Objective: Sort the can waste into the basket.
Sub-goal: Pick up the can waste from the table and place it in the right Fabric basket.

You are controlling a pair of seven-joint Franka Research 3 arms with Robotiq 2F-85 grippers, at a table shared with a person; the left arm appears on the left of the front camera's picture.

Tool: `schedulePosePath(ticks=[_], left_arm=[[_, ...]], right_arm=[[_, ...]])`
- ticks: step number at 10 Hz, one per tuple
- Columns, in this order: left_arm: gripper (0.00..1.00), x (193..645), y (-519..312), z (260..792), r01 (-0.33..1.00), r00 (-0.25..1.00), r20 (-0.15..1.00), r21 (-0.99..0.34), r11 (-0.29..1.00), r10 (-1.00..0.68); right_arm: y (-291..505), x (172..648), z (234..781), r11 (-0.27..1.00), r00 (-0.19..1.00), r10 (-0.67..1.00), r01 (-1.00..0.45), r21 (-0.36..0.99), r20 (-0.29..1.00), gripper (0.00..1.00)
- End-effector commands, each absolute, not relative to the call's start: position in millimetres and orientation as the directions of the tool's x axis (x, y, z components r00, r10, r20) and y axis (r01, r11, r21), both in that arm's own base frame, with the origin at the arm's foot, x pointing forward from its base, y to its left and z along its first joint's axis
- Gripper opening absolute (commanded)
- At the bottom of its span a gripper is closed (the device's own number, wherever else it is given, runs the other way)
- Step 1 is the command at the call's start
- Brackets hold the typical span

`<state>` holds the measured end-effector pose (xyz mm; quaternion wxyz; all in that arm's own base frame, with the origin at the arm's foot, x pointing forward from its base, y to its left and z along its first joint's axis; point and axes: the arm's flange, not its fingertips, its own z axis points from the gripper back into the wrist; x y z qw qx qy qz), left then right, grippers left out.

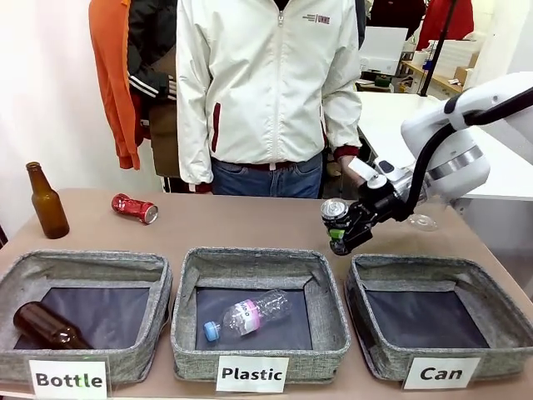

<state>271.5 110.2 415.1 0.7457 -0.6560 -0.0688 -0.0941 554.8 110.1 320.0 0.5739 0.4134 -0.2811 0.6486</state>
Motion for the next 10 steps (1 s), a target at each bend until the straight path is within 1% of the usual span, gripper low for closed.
schedulePosePath(ticks=[1, 2, 3, 4, 5, 6, 7, 9, 10], left_arm=[[1.0, 268.0, 110.6, 419.6, 0.218, 0.976, 0.213, -0.969, 0.117, -0.052], [1.0, 268.0, 110.6, 419.6, 0.218, 0.976, 0.213, -0.969, 0.117, -0.052], [1.0, 268.0, 110.6, 419.6, 0.218, 0.976, 0.213, -0.969, 0.117, -0.052], [1.0, 268.0, 110.6, 419.6, 0.218, 0.976, 0.213, -0.969, 0.117, -0.052], [1.0, 268.0, 110.6, 419.6, 0.218, 0.976, 0.213, -0.969, 0.117, -0.052], [1.0, 268.0, 110.6, 419.6, 0.218, 0.976, 0.213, -0.969, 0.117, -0.052], [1.0, 268.0, 110.6, 419.6, 0.218, 0.976, 0.213, -0.969, 0.117, -0.052], [1.0, 268.0, 110.6, 419.6, 0.218, 0.976, 0.213, -0.969, 0.117, -0.052], [1.0, 268.0, 110.6, 419.6, 0.218, 0.976, 0.213, -0.969, 0.117, -0.052]], right_arm=[[103.0, 506.3, 386.4, -0.233, -0.072, 0.468, -0.971, 0.044, 0.881, 0.0], [102.9, 470.8, 420.0, -0.299, -0.048, 0.481, -0.948, 0.112, 0.875, 0.0], [109.1, 426.8, 444.1, -0.307, 0.039, 0.53, -0.922, 0.234, 0.847, 0.0], [123.3, 381.3, 457.0, -0.317, 0.02, 0.591, -0.913, 0.255, 0.806, 0.0], [137.6, 339.3, 463.9, -0.369, -0.024, 0.618, -0.891, 0.263, 0.786, 0.0], [146.9, 305.3, 461.0, -0.413, -0.08, 0.658, -0.87, 0.269, 0.749, 0.0], [149.1, 277.3, 455.5, -0.424, -0.132, 0.701, -0.867, 0.261, 0.701, 0.0], [145.7, 245.1, 457.5, -0.397, -0.164, 0.721, -0.894, 0.208, 0.673, 0.0], [138.6, 255.0, 457.9, -0.333, -0.141, 0.757, -0.924, 0.19, 0.638, 0.0]])
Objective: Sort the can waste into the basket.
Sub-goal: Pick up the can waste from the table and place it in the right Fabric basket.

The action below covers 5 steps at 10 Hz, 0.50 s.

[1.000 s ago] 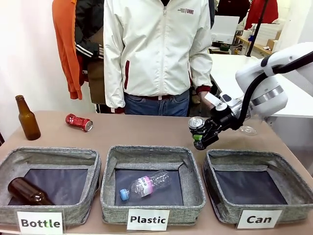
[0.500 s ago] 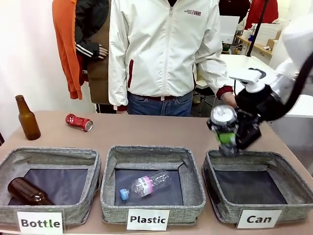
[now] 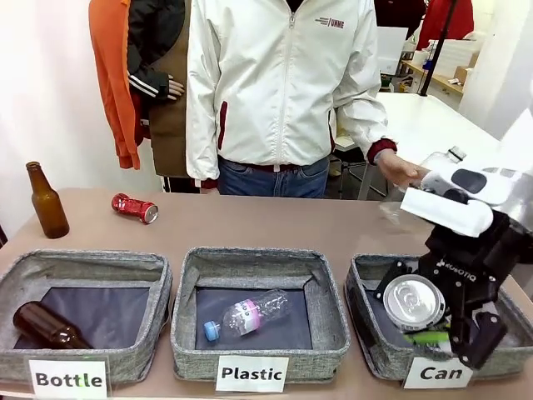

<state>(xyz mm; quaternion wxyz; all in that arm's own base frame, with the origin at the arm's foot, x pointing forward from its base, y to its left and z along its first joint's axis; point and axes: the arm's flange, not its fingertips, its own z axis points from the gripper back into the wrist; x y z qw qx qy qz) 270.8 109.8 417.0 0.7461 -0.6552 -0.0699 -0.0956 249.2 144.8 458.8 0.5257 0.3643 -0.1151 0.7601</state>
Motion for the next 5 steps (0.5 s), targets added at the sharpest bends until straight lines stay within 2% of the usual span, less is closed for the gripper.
schedulePosePath(ticks=[1, 3, 4, 5], left_arm=[[1.0, 268.0, 110.6, 419.6, 0.218, 0.976, 0.213, -0.969, 0.117, -0.052], [1.0, 268.0, 110.6, 419.6, 0.218, 0.976, 0.213, -0.969, 0.117, -0.052], [1.0, 268.0, 110.6, 419.6, 0.218, 0.976, 0.213, -0.969, 0.117, -0.052], [1.0, 268.0, 110.6, 419.6, 0.218, 0.976, 0.213, -0.969, 0.117, -0.052]], right_arm=[[128.4, 272.4, 455.1, -0.295, -0.088, 0.797, -0.92, 0.257, 0.597, 0.0], [82.3, 286.9, 455.8, -0.131, 0.016, 0.917, -0.932, 0.339, 0.397, 0.0], [51.3, 282.7, 460.8, 0.042, 0.108, 0.961, -0.967, 0.252, 0.253, 0.0], [26.7, 280.0, 465.2, 0.177, 0.225, 0.955, -0.955, 0.237, 0.191, 0.0]])
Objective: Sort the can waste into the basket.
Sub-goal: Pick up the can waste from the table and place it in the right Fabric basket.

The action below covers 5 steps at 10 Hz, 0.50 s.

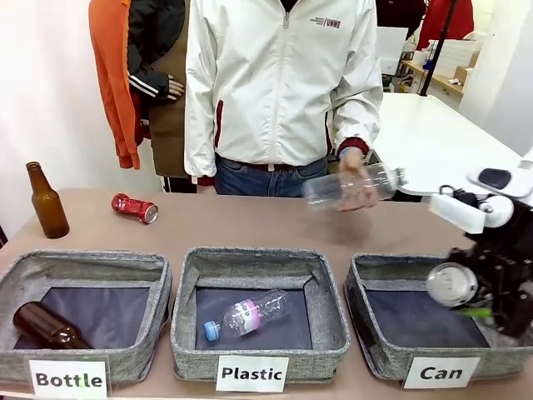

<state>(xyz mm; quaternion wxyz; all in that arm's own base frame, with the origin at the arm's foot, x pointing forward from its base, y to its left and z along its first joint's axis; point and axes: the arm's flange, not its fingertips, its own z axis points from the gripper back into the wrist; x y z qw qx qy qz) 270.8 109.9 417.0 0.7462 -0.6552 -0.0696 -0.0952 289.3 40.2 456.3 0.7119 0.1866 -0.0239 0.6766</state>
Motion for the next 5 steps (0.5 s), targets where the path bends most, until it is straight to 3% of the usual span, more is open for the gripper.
schedulePosePath(ticks=[1, 2, 3, 5], left_arm=[[1.0, 268.0, 110.6, 419.6, 0.218, 0.976, 0.213, -0.969, 0.117, -0.052], [1.0, 268.0, 110.6, 419.6, 0.218, 0.976, 0.213, -0.969, 0.117, -0.052], [1.0, 268.0, 110.6, 419.6, 0.218, 0.976, 0.213, -0.969, 0.117, -0.052], [1.0, 268.0, 110.6, 419.6, 0.218, 0.976, 0.213, -0.969, 0.117, -0.052]], right_arm=[[8.9, 281.5, 468.6, 0.338, 0.366, 0.905, -0.928, 0.154, 0.216, 0.0], [-5.9, 286.2, 471.0, 0.499, 0.495, 0.848, -0.866, 0.028, 0.186, 0.0], [-9.8, 294.9, 472.4, 0.481, 0.454, 0.866, -0.871, -0.098, 0.211, 0.0], [-14.3, 320.2, 473.7, 0.415, 0.377, 0.904, -0.886, -0.207, 0.202, 0.0]])
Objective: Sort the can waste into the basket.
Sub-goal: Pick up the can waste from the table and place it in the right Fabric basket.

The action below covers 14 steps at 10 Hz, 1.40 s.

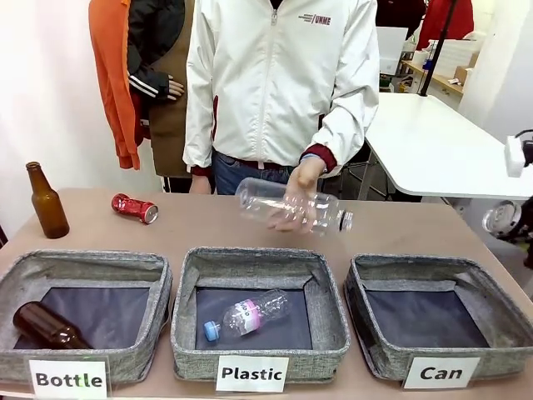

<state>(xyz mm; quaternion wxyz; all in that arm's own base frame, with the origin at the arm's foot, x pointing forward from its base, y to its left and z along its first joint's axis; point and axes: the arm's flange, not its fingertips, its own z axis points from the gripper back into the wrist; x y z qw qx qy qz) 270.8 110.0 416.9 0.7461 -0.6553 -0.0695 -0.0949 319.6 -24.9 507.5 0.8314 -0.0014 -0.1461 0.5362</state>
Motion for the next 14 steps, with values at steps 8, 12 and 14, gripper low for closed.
schedulePosePath(ticks=[8, 12, 14], left_arm=[[1.0, 268.0, 110.6, 419.6, 0.218, 0.976, 0.213, -0.969, 0.117, -0.052], [1.0, 268.0, 110.6, 419.6, 0.218, 0.976, 0.213, -0.969, 0.117, -0.052], [1.0, 268.0, 110.6, 419.6, 0.218, 0.976, 0.213, -0.969, 0.117, -0.052]], right_arm=[[6.5, 347.8, 462.2, 0.23, 0.218, 0.97, -0.966, -0.119, 0.106, 0.0], [7.4, 352.5, 462.8, 0.213, 0.202, 0.973, -0.973, -0.094, 0.11, 1.0], [8.2, 352.9, 461.7, 0.216, 0.205, 0.972, -0.972, -0.093, 0.118, 1.0]])
